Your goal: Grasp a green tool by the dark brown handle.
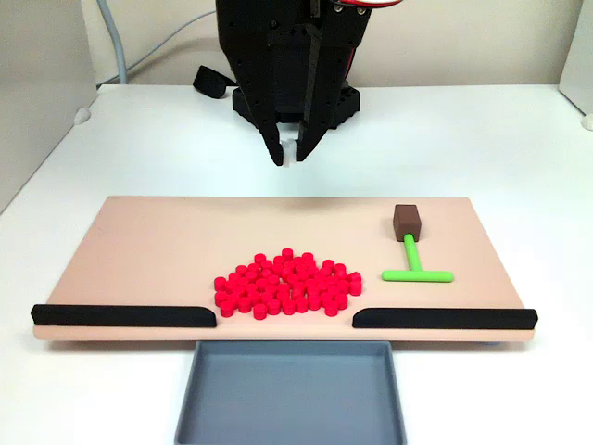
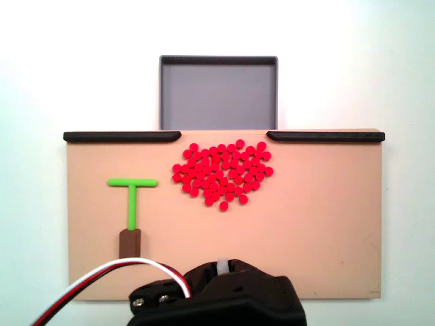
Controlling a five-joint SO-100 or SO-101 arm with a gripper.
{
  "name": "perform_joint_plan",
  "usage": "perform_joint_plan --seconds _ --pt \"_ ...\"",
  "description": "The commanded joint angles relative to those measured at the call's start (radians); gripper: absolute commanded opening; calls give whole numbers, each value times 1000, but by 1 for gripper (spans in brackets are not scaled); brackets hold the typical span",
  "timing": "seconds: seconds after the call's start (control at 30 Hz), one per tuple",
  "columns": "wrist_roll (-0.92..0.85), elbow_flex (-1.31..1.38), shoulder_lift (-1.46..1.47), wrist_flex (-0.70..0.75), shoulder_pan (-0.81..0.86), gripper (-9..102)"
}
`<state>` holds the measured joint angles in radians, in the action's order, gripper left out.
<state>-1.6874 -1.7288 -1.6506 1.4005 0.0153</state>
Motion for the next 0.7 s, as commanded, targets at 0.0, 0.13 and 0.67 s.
perform_joint_plan --seconds 0.0,0.13,0.67 --pt "11 21 -12 -3 -6 0" --pt "34 21 -12 -3 -14 0" --pt "195 32 -5 -3 -135 0"
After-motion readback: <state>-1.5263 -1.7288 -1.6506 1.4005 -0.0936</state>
